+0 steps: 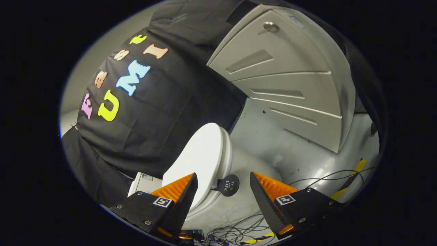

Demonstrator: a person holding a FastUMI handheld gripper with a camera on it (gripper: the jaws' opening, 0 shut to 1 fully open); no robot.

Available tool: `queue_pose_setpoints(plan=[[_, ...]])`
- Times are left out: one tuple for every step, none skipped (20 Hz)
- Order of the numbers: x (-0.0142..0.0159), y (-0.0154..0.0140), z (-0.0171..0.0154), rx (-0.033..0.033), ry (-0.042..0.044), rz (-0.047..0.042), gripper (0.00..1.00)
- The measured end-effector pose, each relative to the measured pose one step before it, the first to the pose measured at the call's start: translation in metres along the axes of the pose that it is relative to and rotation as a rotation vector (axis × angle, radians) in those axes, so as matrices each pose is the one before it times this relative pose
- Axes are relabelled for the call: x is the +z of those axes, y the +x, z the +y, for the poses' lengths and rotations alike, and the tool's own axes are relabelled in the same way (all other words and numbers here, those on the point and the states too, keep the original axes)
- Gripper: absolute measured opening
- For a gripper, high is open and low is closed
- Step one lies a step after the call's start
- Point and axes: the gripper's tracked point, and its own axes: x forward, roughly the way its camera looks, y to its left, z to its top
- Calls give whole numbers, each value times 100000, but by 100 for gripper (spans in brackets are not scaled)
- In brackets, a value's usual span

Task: Open the toilet lid.

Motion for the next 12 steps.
queue_pose_setpoints(plan=[[-513, 341, -414, 226, 2483, 1364, 94], [-501, 157, -606, -172, 2048, 1781, 91], [-522, 388, -229, 376, 2138, 784, 88], [-242, 161, -187, 220, 2467, 962, 84], [6, 139, -126, 602, 2759, 671, 82], [-226, -185, 166, 1401, 2918, 1176, 76], [-324, -37, 91, 1242, 2821, 1541, 71], [-232, 167, 45, 1323, 2302, 919, 68], [-75, 128, 45, 478, 1316, 364, 65], [-248, 285, 42, 489, 829, 365, 57], [-11, 216, 136, 521, 536, 82, 52], [101, 33, 177, 506, 209, 183, 43]])
